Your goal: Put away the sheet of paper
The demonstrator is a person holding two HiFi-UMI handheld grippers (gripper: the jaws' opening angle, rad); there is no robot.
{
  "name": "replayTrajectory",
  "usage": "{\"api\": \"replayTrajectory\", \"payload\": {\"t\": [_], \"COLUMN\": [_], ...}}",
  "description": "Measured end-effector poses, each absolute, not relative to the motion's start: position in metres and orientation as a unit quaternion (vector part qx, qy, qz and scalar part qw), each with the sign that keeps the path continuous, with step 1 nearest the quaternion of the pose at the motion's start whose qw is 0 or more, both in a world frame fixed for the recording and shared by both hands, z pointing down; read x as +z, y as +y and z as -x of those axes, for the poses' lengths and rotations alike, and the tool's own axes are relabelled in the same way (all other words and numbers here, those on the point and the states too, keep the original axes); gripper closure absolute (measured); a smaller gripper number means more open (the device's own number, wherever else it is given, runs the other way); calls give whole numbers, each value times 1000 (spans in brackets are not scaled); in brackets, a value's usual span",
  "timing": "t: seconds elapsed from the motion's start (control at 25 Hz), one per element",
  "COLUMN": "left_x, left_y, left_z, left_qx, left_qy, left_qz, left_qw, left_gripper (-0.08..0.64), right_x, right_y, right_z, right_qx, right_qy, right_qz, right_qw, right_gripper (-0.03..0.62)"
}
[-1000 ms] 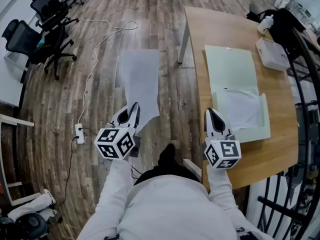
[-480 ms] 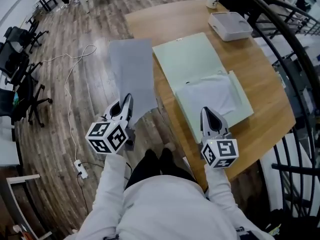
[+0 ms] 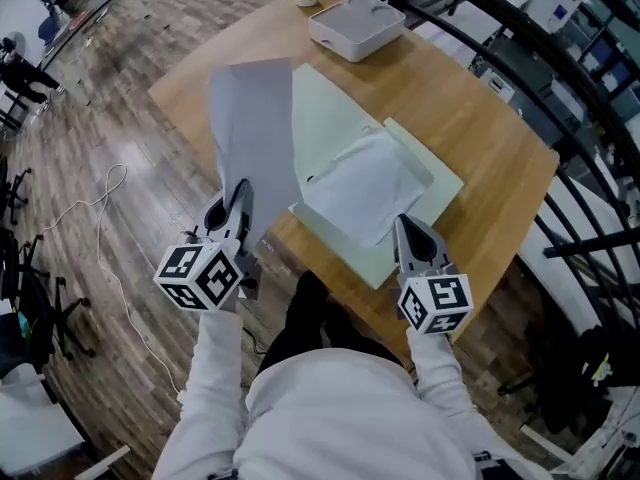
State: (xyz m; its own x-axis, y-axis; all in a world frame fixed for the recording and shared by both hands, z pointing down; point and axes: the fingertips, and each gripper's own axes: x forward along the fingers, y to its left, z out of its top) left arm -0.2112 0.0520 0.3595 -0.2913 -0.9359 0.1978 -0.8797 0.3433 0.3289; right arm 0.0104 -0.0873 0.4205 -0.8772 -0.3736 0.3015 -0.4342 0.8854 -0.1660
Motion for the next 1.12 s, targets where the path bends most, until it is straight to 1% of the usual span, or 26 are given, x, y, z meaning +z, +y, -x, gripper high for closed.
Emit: {"api": "replayTrajectory", "payload": {"t": [0.2,0.56,0.76,1.12], "left_x": [350,354,366,385], "left_y": [-3,-70,-100,-131], "left_z": [218,217,200,143], "left_qx": [-72,-63,-57,-33], "left_qy": [-741,-646,-579,-435], "left_qz": [-643,-735,-784,-863], "left_qw": [179,194,217,255], "left_gripper": [543,543,543,543], "right_x": [415,413,411,408], "right_y": [-99,-111,-112,-106], "right_z": [-18,-27,-35,-56], "right_qx": [118,122,123,126], "right_qy": [-945,-910,-888,-854], "right_qz": [-278,-378,-428,-493], "right_qw": [125,119,115,110], "right_gripper": [565,566,566,566]}}
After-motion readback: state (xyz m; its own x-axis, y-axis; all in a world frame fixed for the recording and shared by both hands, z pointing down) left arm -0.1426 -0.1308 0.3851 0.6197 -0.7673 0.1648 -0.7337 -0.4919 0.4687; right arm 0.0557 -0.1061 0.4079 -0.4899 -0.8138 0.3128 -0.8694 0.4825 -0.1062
